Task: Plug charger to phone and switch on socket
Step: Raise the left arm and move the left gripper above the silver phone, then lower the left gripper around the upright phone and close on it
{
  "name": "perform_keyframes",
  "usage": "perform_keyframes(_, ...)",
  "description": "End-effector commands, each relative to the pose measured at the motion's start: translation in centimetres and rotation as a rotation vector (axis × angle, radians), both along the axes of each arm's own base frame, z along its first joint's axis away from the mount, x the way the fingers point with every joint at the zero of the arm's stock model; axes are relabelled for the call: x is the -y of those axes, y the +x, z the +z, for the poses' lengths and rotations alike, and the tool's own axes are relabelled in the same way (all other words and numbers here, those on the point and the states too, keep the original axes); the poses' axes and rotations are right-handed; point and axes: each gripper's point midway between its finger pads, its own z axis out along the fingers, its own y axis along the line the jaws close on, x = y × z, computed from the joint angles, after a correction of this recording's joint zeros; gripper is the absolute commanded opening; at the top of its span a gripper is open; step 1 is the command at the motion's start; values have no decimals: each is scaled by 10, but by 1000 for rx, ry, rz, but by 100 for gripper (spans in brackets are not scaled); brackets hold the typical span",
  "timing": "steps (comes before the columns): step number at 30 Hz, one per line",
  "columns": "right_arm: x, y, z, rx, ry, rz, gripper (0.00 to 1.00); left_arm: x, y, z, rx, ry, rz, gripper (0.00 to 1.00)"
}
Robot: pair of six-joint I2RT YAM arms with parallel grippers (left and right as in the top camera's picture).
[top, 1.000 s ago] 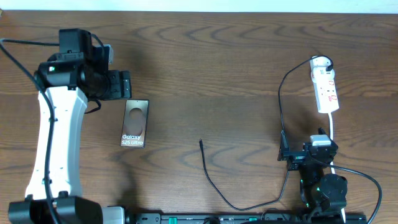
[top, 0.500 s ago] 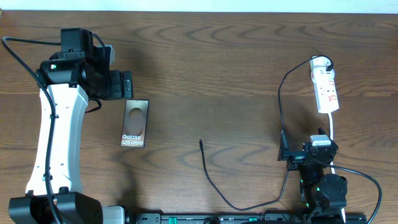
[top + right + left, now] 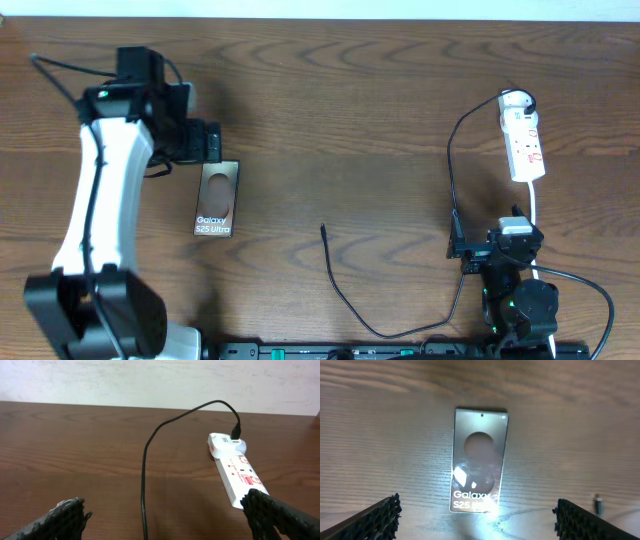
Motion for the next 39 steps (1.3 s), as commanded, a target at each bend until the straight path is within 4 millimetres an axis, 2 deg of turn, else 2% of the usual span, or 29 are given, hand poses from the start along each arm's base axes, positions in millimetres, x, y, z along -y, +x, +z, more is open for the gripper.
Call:
perform_keyframes(1, 0, 0, -1, -2, -12, 1, 99, 0, 4, -18, -57, 72, -33, 97)
perform_keyframes(9, 0, 0, -1, -2, -12, 1, 99, 4, 7, -42, -120, 73, -44, 97)
perform_keyframes(18, 0, 0, -1, -2, -12, 1, 99, 5, 3, -53, -155, 68, -46, 97)
perform_keyframes(25, 0, 0, -1, -2, -12, 1, 99, 5, -4, -64, -178, 67, -47, 97)
perform_keyframes(39, 0, 0, -1, -2, -12, 1, 99, 7, -24, -102, -226, 56, -50, 97)
